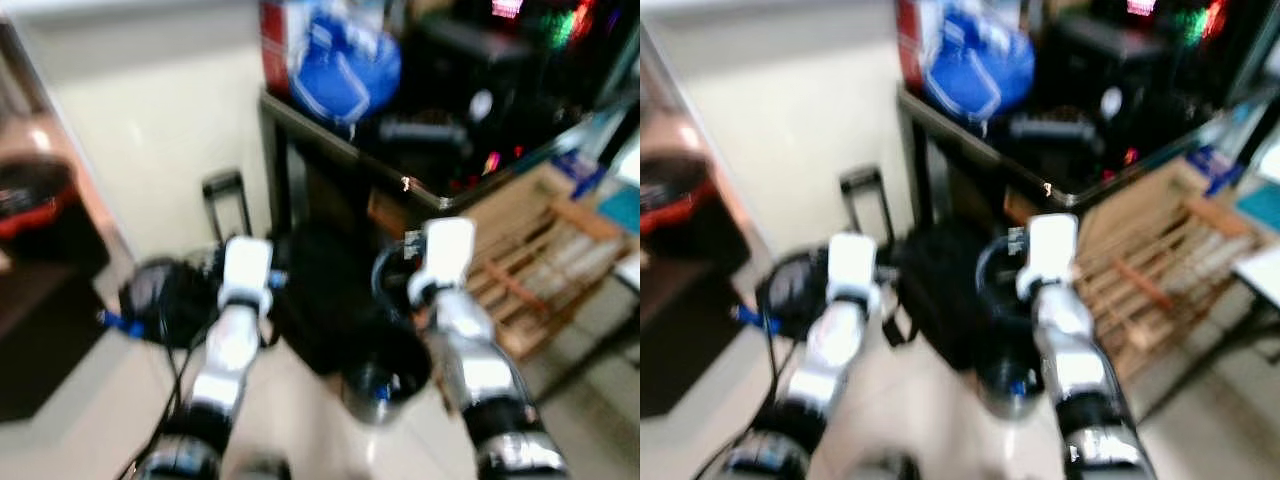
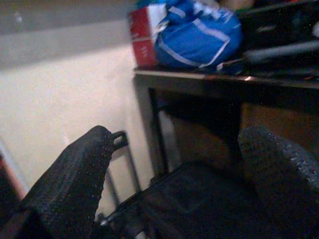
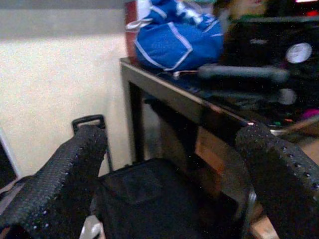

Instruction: Picking trash to rubbish bin

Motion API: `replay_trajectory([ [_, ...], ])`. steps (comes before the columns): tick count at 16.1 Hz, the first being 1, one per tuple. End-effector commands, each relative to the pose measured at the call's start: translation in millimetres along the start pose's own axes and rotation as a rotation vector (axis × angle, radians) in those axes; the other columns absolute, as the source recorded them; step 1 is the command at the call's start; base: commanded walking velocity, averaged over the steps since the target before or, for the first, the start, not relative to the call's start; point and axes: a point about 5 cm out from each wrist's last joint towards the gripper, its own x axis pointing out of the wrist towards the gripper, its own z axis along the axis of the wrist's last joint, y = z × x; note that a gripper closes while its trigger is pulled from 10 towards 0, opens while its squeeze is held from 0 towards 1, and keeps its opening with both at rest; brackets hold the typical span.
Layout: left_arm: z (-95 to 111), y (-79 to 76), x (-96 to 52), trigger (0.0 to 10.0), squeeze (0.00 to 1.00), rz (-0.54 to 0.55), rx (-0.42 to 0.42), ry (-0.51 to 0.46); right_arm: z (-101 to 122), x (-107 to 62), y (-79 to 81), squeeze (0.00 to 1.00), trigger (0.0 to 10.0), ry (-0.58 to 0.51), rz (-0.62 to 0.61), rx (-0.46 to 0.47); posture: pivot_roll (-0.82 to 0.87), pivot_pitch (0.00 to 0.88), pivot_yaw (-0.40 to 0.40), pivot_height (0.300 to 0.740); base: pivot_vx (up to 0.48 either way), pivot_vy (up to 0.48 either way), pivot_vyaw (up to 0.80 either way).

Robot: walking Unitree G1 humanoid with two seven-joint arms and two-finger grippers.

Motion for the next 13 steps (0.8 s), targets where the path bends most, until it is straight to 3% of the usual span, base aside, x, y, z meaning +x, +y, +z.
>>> replay_trajectory([
  [1, 5.8, 0.0, 4.2, 10.0, 0.0, 0.007, 0.002, -0.018, 1.4, 0.8, -2.6, 0.0, 10.0, 0.0, -0.01, 0.014, 0.02, 0.035, 0.021, 0.74, 0.0, 0.0, 0.0],
  [13, 2.9, 1.2, 0.2, 10.0, 0.0, 0.031, -0.011, -0.008, -2.7, -2.0, -0.9, 0.0, 10.0, 0.024, 0.004, 0.013, 0.01, 0.05, 0.011, 0.74, -0.021, 0.0, 0.0],
])
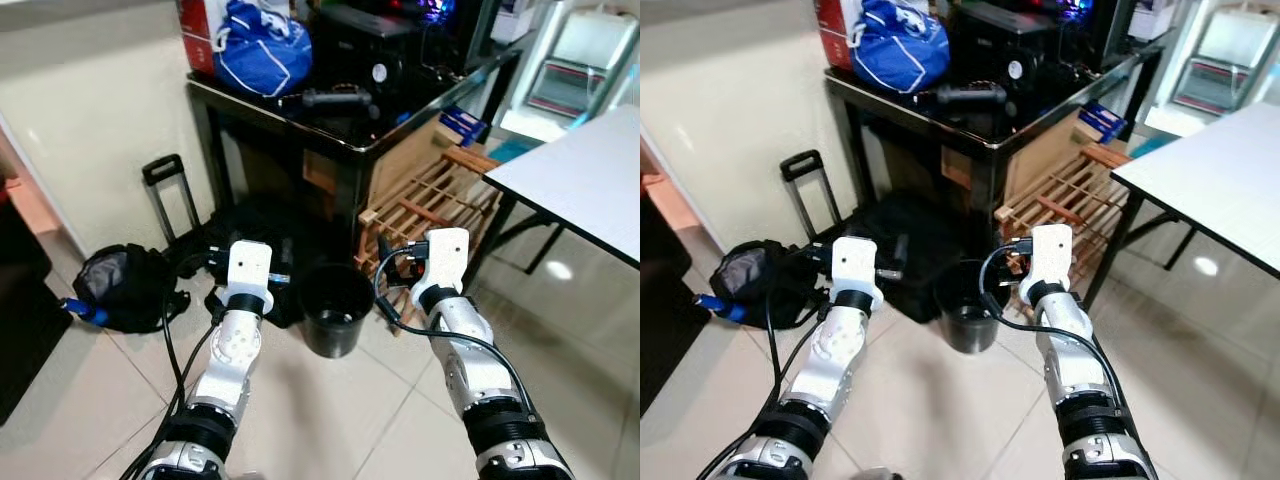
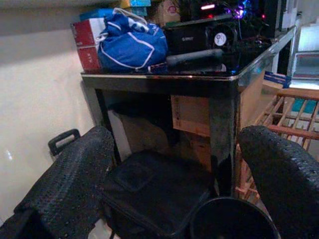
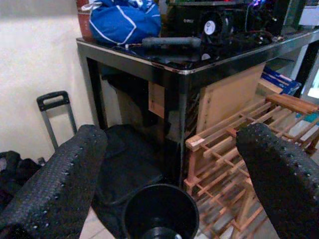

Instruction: Picking trash to rubbish bin

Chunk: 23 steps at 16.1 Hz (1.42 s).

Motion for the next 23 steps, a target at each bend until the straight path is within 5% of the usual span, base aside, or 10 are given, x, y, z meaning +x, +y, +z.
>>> replay_trajectory([
  [1, 2.0, 1.9, 1.4, 10.0, 0.0, 0.022, -0.01, -0.001, 5.2, 1.0, -0.5, 0.0, 10.0, -0.017, -0.001, 0.006, 0.01, 0.051, 0.011, 0.74, 0.0, 0.0, 0.0],
  [11, 2.5, -0.4, 4.0, 10.0, 0.0, 0.009, -0.014, 0.01, 7.1, 4.2, 1.5, 0.0, 10.0, -0.018, 0.014, 0.007, 0.01, 0.016, 0.011, 0.74, 0.0, 0.0, 0.0],
  [23, 0.1, 1.4, 4.2, 10.0, 0.0, 0.013, 0.011, 0.027, 4.4, 6.1, 5.0, 0.0, 10.0, 0.01, 0.04, -0.004, 0.02, 0.028, 0.002, 0.74, 0.0, 0.0, -0.8],
])
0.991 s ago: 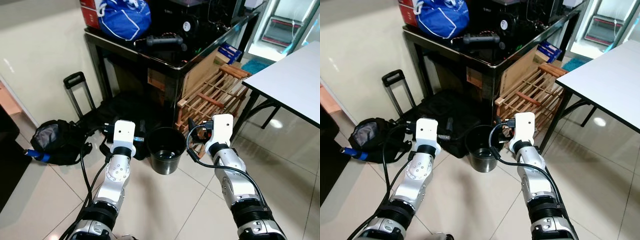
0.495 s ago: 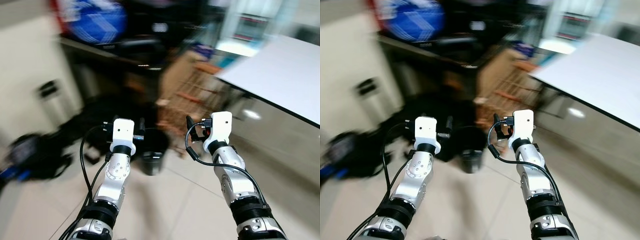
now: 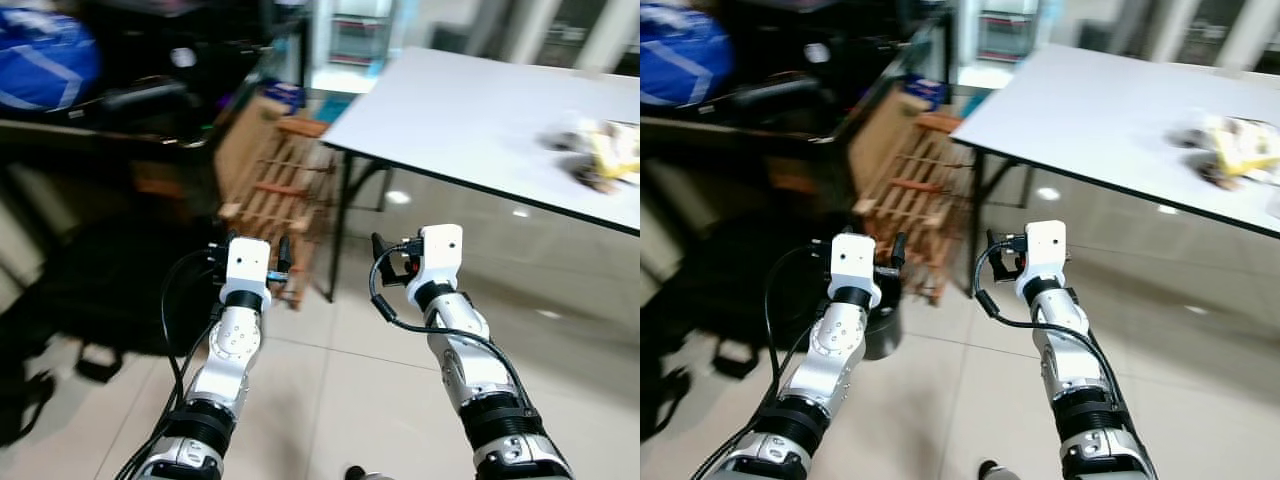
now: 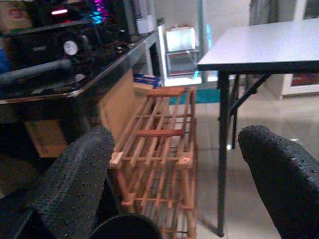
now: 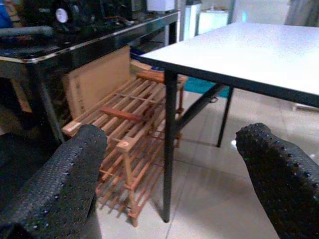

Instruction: Picking trash to rubbish bin

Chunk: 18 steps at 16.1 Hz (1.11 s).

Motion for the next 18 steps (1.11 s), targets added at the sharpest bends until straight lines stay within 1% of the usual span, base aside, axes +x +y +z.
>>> replay_trajectory([
  [1, -1.4, -0.5, 0.4, 10.0, 0.0, 0.004, 0.002, 0.013, 1.0, 2.3, 1.7, 0.0, 10.0, 0.012, 0.018, -0.002, 0.02, 0.028, 0.0, 0.74, 0.0, 0.0, -0.8],
  [3, -1.6, -0.6, 0.3, 10.0, 0.0, 0.01, 0.02, 0.013, 0.7, 2.0, 1.8, 0.0, 10.0, 0.015, 0.022, -0.004, 0.02, 0.028, -0.003, 0.74, 0.0, 0.0, -0.8],
  [4, -1.8, -0.7, 0.2, 10.0, 0.0, 0.011, 0.02, 0.014, 0.5, 1.9, 2.0, 0.0, 10.0, 0.015, 0.024, -0.004, 0.02, 0.029, -0.003, 0.74, 0.0, -0.48, -0.8],
  [5, -2.5, -1.0, -0.1, 10.0, 0.0, 0.012, 0.006, 0.019, 0.3, 1.7, 2.2, 0.0, 10.0, 0.017, 0.025, -0.004, 0.02, 0.029, -0.003, 0.74, 0.0, 0.0, -0.8],
  [16, -1.3, -2.0, 0.2, 10.0, 0.0, 0.01, 0.005, 0.011, -0.3, 3.0, 5.4, 0.0, 10.0, 0.024, 0.043, -0.005, 0.03, 0.018, -0.01, 0.74, 0.0, 0.0, -0.8],
  [18, -1.7, -2.0, -0.1, 10.0, 0.0, 0.01, 0.002, 0.012, 0.6, 2.8, 5.7, 0.0, 10.0, 0.013, 0.044, 0.001, 0.03, 0.014, -0.009, 0.74, 0.0, 0.0, 0.0],
])
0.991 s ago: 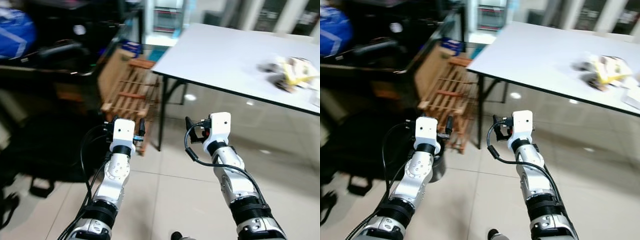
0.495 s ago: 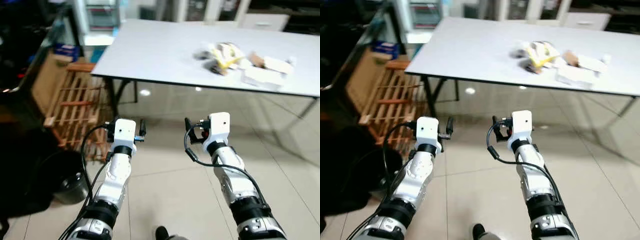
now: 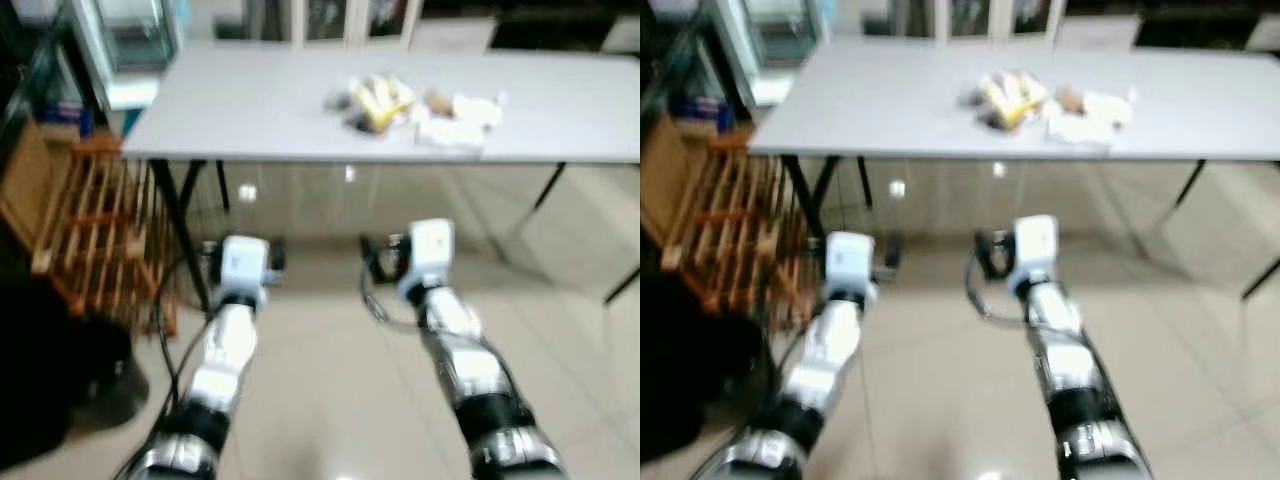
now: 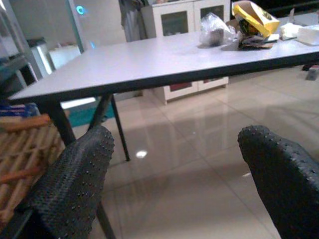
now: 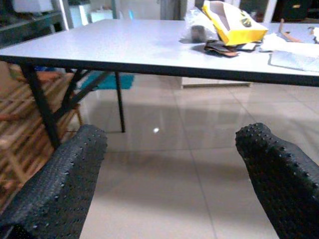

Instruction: Picking trash to rubbish bin

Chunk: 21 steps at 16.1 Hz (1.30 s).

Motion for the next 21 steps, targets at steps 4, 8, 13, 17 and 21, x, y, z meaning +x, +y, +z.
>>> replay_trajectory([
  [4, 2.9, -6.8, 1.1, 10.0, 0.0, -0.014, 0.01, -0.009, -0.5, -3.0, -8.0, 0.0, 10.0, -0.003, -0.023, -0.005, 0.02, 0.007, -0.007, 0.74, 0.0, 0.0, 0.0],
  [8, 2.1, -6.1, 1.2, 10.0, 0.0, -0.011, 0.016, -0.004, -1.1, -3.0, -7.4, 0.0, 10.0, 0.001, -0.022, -0.006, 0.02, 0.014, -0.009, 0.74, 0.0, -0.082, 0.0],
  [13, 0.9, -4.5, 0.4, 10.0, 0.0, -0.005, 0.02, 0.0, -1.8, -3.0, -6.1, 0.0, 10.0, 0.005, -0.018, -0.003, 0.03, 0.024, -0.008, 0.74, 0.0, 0.0, 0.0],
  [17, 1.0, -3.6, 0.4, 10.0, 0.0, -0.001, 0.022, 0.0, -2.4, -3.5, -5.8, 0.0, 10.0, 0.007, -0.016, -0.006, 0.03, 0.03, -0.007, 0.74, 0.0, 0.0, 0.0],
  [21, 0.5, -2.8, 0.6, 10.0, 0.0, 0.006, 0.033, 0.003, -2.6, -3.8, -5.4, 0.0, 10.0, 0.009, -0.01, -0.012, 0.03, 0.033, -0.009, 0.74, 0.0, -0.258, 0.0],
])
